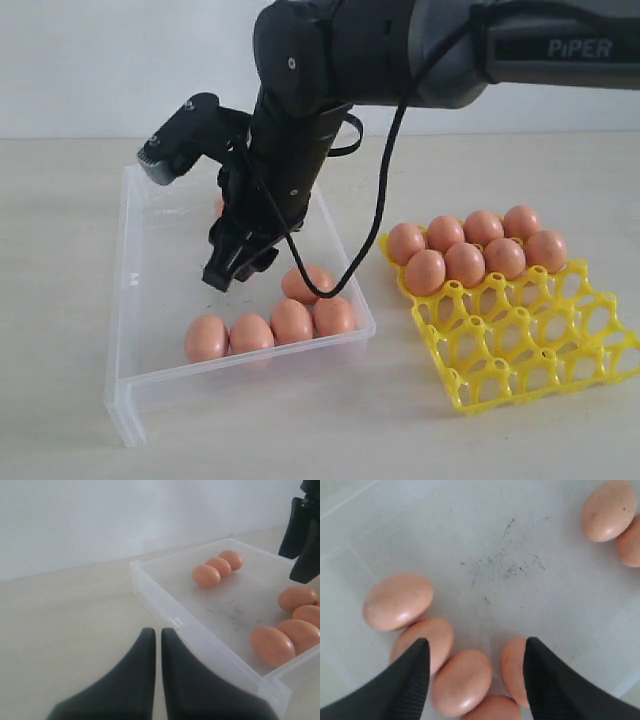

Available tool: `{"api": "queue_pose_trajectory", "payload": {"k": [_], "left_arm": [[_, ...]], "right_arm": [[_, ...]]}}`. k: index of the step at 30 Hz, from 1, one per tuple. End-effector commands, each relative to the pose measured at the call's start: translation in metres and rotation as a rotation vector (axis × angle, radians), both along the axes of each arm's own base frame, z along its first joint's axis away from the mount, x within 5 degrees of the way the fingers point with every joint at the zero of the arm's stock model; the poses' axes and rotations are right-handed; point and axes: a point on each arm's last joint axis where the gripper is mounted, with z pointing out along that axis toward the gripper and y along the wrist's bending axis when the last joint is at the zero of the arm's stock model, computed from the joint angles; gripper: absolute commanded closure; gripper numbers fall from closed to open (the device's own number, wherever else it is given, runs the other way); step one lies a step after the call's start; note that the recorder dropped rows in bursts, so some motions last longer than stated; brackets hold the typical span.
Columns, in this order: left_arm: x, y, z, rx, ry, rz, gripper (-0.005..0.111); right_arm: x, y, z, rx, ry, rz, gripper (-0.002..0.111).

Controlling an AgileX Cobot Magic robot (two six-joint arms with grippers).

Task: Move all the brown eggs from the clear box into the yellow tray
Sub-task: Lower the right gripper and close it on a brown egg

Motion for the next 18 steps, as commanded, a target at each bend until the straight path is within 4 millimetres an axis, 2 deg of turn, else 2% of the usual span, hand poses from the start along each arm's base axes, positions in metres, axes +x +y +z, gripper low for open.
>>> {"api": "queue_pose_trajectory", "payload": {"k": [1,3,6,12,18], "left_arm": [[0.000,0.000,-0.001,0.002,-0.002,-0.005,0.103],[0.000,0.000,-0.001,0.002,-0.002,-0.005,0.103],[0.000,0.000,-0.001,0.002,-0.002,-0.005,0.103],[0.000,0.000,-0.001,0.002,-0.002,-0.005,0.103],[0.000,0.000,-0.001,0.002,-0.002,-0.005,0.103]], "right_arm": [[0.015,-0.003,-0.034,-0.162,-0.067,0.110,0.060],[0.024,-0.008,-0.053,-0.267,-0.102,0.130,0.060],[0.038,-0.012,-0.069,-0.247,-0.117,0.101,0.060],[0.059,-0.035,-0.081,-0.169,-0.018,-0.053,0.061],[0.060,-0.029,-0.079,-0.110,-0.036,-0.027,0.061]]}}
